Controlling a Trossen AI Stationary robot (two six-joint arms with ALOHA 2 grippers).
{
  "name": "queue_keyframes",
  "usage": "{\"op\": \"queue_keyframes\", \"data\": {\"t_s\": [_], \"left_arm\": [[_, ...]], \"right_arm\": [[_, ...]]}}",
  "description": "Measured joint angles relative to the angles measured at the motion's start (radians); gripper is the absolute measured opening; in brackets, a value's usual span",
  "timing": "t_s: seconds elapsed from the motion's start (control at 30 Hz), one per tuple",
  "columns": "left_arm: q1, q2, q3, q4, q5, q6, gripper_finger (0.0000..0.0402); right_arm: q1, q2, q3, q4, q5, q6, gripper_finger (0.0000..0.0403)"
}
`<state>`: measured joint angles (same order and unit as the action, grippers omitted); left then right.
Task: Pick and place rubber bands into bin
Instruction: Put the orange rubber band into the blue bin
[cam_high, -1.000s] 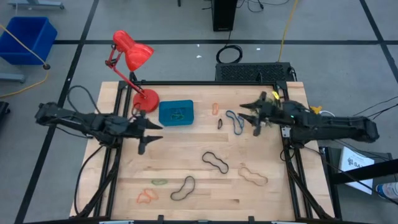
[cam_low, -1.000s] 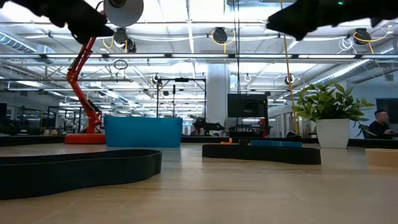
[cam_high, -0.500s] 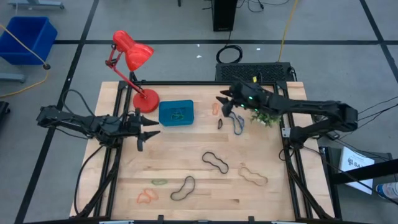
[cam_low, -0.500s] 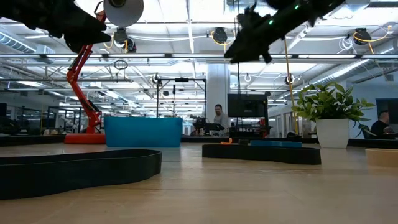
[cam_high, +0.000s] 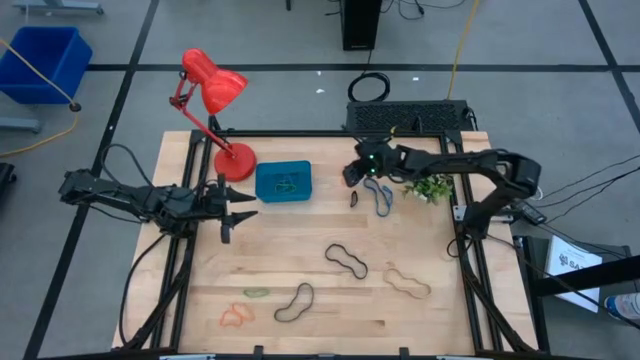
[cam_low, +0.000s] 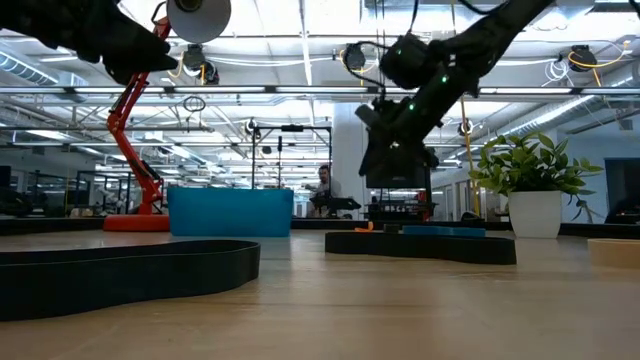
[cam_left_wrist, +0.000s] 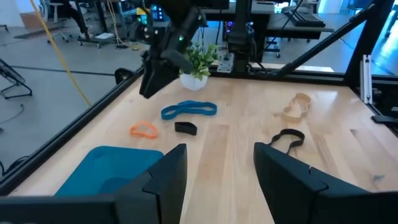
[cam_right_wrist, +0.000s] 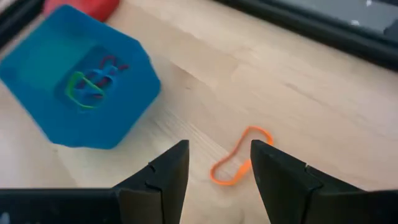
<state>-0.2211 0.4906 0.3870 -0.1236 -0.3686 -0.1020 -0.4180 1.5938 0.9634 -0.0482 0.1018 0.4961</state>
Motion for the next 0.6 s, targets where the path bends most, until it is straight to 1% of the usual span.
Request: {"op": "queue_keyframes", "data": {"t_s": [0.23,0.47,0.6], "left_arm": [[0.0,0.0,0.0,-0.006,0.0,-0.001,0.0193],[0.0,0.0,0.0,-0.007,0.0,0.0,0.0193],[0.0,0.0,0.0,-0.007,0.0,0.0,0.0193]], "right_arm": [[-0.007,0.093,0.0,0.035,0.001,0.016,0.0169],[-0.008,0.176,0.0,0.033,0.002,0.017,0.0169],[-0.008,0.197,0.0,0.036,0.033,0.032,0.0169]]}}
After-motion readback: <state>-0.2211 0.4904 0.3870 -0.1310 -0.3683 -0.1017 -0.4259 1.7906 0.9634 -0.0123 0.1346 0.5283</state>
